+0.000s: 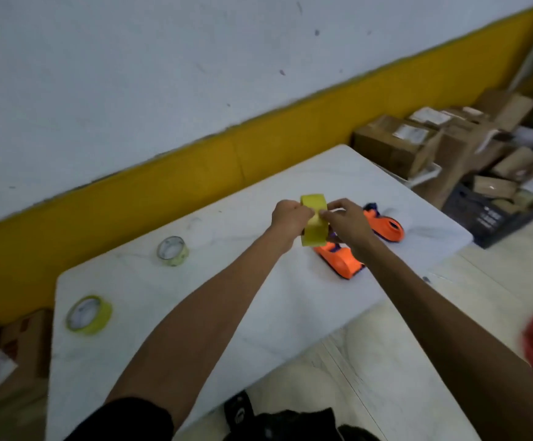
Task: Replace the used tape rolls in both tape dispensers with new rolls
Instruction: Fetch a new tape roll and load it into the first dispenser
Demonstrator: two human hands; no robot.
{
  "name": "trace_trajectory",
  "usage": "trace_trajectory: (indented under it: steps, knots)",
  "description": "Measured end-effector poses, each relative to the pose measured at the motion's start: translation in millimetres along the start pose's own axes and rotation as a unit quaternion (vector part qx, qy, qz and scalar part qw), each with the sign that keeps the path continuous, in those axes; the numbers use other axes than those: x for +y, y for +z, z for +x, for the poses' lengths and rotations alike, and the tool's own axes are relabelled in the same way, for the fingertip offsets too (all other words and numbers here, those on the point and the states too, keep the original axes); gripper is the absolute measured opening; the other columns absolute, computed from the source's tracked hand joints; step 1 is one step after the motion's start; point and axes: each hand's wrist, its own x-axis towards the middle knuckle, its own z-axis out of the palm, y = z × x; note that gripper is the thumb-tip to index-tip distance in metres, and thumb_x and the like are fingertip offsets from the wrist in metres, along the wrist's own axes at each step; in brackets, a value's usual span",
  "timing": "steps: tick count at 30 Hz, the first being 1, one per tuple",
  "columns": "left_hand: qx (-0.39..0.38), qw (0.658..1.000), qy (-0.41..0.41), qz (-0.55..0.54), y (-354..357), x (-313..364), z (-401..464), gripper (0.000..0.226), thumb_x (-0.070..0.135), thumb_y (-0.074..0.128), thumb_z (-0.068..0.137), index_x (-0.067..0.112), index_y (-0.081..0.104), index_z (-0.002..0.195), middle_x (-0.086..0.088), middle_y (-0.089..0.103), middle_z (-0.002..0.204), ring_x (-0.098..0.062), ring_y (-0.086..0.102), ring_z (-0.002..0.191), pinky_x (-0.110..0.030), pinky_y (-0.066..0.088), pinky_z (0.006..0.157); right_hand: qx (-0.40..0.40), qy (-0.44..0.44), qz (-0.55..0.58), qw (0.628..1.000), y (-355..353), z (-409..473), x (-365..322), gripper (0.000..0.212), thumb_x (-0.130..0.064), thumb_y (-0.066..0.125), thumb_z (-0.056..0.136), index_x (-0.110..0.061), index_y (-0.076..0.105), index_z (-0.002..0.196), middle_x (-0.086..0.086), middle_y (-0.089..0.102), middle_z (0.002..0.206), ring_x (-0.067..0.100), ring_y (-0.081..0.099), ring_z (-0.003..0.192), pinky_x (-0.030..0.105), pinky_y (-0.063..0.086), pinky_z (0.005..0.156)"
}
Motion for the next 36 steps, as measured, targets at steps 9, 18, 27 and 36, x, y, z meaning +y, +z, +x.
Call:
trace_trajectory:
  steps: [9,18,27,36]
  knots:
    - [-0.072,0.997,-0.018,0.005,122.9,-0.7,-5.9,0.015,0.020,0.059,0.061,0.011,0.063,0.072,-0.023,0.070,0.094,-0.044,0.067,0.102,-0.060,0.056,0.087,0.049,0.059,0.011,0.997,-112.8,-1.8,28.9,0.026,-0.020,0.063,0.088,-0.011,0.057,0.111,0.018,0.063,0.118,0.028,0.064,0.098,0.029,0.051,0.059]
    - [-0.075,0.994,-0.077,-0.031,172.3,-23.0,19.7,0.011,0.023,0.065,0.071,0.015,0.066,0.077,-0.022,0.071,0.102,-0.038,0.069,0.097,-0.056,0.058,0.085,-0.001,0.118,-0.050,0.992,-153.7,46.7,57.4,0.026,-0.017,0.059,0.091,-0.006,0.060,0.115,0.013,0.062,0.104,0.021,0.061,0.085,0.028,0.051,0.061]
    - [-0.017,0.985,-0.157,-0.073,183.1,-31.8,65.9,0.021,0.019,0.060,0.076,0.004,0.068,0.088,-0.025,0.069,0.103,-0.040,0.068,0.099,-0.055,0.058,0.085,-0.071,0.146,-0.088,0.983,-142.3,114.1,68.3,0.030,-0.017,0.059,0.090,-0.009,0.057,0.119,0.017,0.061,0.118,0.030,0.062,0.104,0.029,0.052,0.062]
    - [0.034,0.972,-0.214,-0.091,177.8,-51.1,80.0,0.029,0.027,0.050,0.073,0.003,0.064,0.082,-0.018,0.067,0.084,-0.032,0.068,0.081,-0.055,0.056,0.086,-0.129,0.150,-0.124,0.973,-128.5,141.2,86.0,0.029,-0.016,0.064,0.087,-0.007,0.059,0.115,0.024,0.062,0.111,0.025,0.059,0.085,0.037,0.055,0.071]
